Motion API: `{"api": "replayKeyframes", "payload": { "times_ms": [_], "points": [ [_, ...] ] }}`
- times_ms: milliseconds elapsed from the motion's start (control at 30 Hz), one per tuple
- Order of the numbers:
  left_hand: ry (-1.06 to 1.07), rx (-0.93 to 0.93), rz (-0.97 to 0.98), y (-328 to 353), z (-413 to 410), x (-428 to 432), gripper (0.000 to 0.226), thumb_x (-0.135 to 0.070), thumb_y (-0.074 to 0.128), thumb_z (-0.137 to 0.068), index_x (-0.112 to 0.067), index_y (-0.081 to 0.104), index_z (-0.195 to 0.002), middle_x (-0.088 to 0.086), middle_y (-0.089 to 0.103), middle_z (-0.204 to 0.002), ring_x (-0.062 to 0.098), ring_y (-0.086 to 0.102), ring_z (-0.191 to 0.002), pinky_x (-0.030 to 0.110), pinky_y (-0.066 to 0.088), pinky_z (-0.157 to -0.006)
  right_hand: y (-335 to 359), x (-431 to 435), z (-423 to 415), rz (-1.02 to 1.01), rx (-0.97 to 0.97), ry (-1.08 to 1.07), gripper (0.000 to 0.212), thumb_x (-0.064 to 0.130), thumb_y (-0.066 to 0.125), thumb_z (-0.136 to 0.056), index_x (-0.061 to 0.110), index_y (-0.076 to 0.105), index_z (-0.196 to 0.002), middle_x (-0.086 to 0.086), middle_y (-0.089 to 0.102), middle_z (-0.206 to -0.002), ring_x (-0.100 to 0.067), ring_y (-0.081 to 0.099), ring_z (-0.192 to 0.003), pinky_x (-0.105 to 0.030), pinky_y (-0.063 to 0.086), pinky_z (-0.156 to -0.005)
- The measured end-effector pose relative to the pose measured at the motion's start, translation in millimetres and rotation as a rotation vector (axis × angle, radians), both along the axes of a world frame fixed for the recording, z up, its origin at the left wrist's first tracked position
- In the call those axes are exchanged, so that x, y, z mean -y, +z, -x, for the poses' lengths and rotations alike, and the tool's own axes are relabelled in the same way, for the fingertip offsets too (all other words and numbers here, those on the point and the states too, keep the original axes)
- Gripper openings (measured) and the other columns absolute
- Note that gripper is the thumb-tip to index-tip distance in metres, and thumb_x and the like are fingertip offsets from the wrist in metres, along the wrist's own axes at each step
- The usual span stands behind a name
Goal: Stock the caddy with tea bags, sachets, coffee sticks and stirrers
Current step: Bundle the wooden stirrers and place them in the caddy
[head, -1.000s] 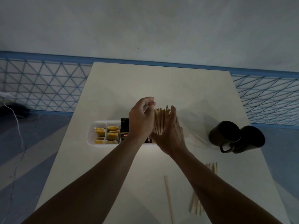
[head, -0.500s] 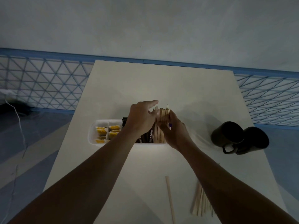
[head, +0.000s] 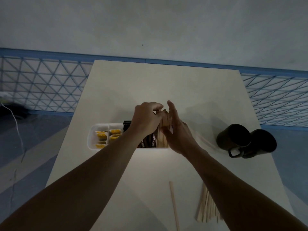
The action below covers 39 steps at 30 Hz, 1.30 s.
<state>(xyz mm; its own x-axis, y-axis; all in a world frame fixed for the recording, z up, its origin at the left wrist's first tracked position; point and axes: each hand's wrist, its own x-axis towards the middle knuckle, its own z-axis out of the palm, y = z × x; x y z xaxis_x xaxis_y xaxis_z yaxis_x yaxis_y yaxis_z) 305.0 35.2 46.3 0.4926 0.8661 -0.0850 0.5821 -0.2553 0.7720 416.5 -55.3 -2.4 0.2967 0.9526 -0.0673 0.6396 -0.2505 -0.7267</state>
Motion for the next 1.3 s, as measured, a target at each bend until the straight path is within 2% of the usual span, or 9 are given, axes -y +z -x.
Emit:
{"api": "replayKeyframes", "payload": {
  "times_ms": [167, 267, 467, 567, 667, 800, 1000, 1167, 1300],
  "points": [
    [0.007, -0.007, 0.004, -2, -2, -2, 0.023, -0.023, 0.063, -0.093, -0.016, 0.073, -0.113, -0.001, 0.073, -0.109, 0.003, 0.060, -0.088, -0.004, 0.037, -0.059, 4, -1, -2, -0.017, 0.006, 0.026, 0.062, 0.012, 0.057, -0.095, 0.032, 0.025, -0.144, -0.001, 0.065, -0.125, -0.026, 0.068, -0.102, -0.049, 0.055, -0.087],
    [0.011, -0.010, -0.009, -1, -2, -2, 0.021, -0.021, 0.064, -0.092, -0.015, 0.074, -0.109, -0.001, 0.073, -0.108, 0.003, 0.060, -0.087, -0.001, 0.038, -0.063, 4, -1, -3, 0.022, -0.007, 0.011, 0.079, 0.017, 0.058, -0.097, 0.032, 0.007, -0.155, -0.003, 0.061, -0.135, -0.028, 0.064, -0.113, -0.044, 0.052, -0.094],
    [0.052, 0.036, -0.070, 2, 2, 6, 0.025, -0.025, 0.067, -0.091, -0.017, 0.071, -0.114, -0.004, 0.070, -0.117, 0.011, 0.064, -0.106, 0.020, 0.043, -0.096, 4, 7, -6, 0.053, -0.042, -0.045, 0.097, 0.024, 0.062, -0.097, 0.025, -0.015, -0.157, -0.006, 0.065, -0.128, -0.025, 0.066, -0.108, -0.029, 0.045, -0.083],
    [0.095, 0.079, -0.102, 5, 4, 12, 0.025, -0.022, 0.068, -0.090, -0.017, 0.070, -0.114, -0.005, 0.070, -0.115, 0.006, 0.062, -0.104, 0.009, 0.037, -0.089, 4, 15, -10, 0.062, -0.012, -0.068, 0.100, 0.029, 0.064, -0.095, 0.020, -0.014, -0.157, -0.007, 0.057, -0.142, -0.024, 0.064, -0.116, -0.027, 0.042, -0.088],
    [0.102, 0.128, -0.143, 10, 5, 20, 0.015, -0.019, 0.068, -0.089, -0.016, 0.072, -0.104, -0.009, 0.070, -0.097, -0.003, 0.061, -0.079, -0.005, 0.036, -0.070, 4, 26, -13, 0.084, 0.011, -0.097, 0.095, 0.025, 0.065, -0.095, 0.020, -0.006, -0.159, -0.005, 0.055, -0.143, -0.023, 0.063, -0.116, -0.029, 0.042, -0.091],
    [0.043, 0.139, -0.077, 10, 6, 43, 0.007, -0.020, 0.068, -0.089, -0.015, 0.072, -0.093, -0.009, 0.069, -0.082, 0.003, 0.065, -0.071, 0.014, 0.054, -0.070, 3, 51, -18, 0.119, 0.054, -0.150, 0.076, 0.026, 0.064, -0.096, 0.023, 0.018, -0.157, -0.003, 0.056, -0.139, -0.015, 0.064, -0.101, -0.028, 0.048, -0.085],
    [-0.055, -0.067, 0.197, -15, 9, 88, 0.010, -0.019, 0.068, -0.090, -0.009, 0.069, -0.090, 0.006, 0.071, -0.080, 0.016, 0.070, -0.063, 0.030, 0.061, -0.059, 0, 98, -23, 0.183, 0.044, -0.250, 0.036, 0.023, 0.063, -0.096, 0.020, 0.061, -0.131, 0.002, 0.070, -0.118, -0.011, 0.066, -0.092, -0.029, 0.053, -0.085],
    [-0.100, -0.401, 0.298, -43, 11, 122, 0.018, -0.024, 0.073, -0.085, -0.008, 0.067, -0.090, 0.007, 0.073, -0.078, 0.018, 0.073, -0.065, 0.035, 0.062, -0.072, -6, 142, -30, 0.241, 0.027, -0.316, 0.027, 0.024, 0.062, -0.094, 0.020, 0.067, -0.121, 0.005, 0.071, -0.110, -0.013, 0.067, -0.094, -0.036, 0.057, -0.088],
    [-0.164, -0.631, 0.501, -46, 10, 147, 0.026, -0.024, 0.079, -0.080, -0.008, 0.061, -0.087, 0.011, 0.070, -0.090, 0.022, 0.073, -0.063, 0.032, 0.062, -0.064, -11, 176, -39, 0.264, 0.041, -0.384, 0.025, 0.023, 0.062, -0.093, 0.020, 0.069, -0.117, 0.004, 0.071, -0.109, -0.016, 0.066, -0.099, -0.036, 0.055, -0.089]
  ]
}}
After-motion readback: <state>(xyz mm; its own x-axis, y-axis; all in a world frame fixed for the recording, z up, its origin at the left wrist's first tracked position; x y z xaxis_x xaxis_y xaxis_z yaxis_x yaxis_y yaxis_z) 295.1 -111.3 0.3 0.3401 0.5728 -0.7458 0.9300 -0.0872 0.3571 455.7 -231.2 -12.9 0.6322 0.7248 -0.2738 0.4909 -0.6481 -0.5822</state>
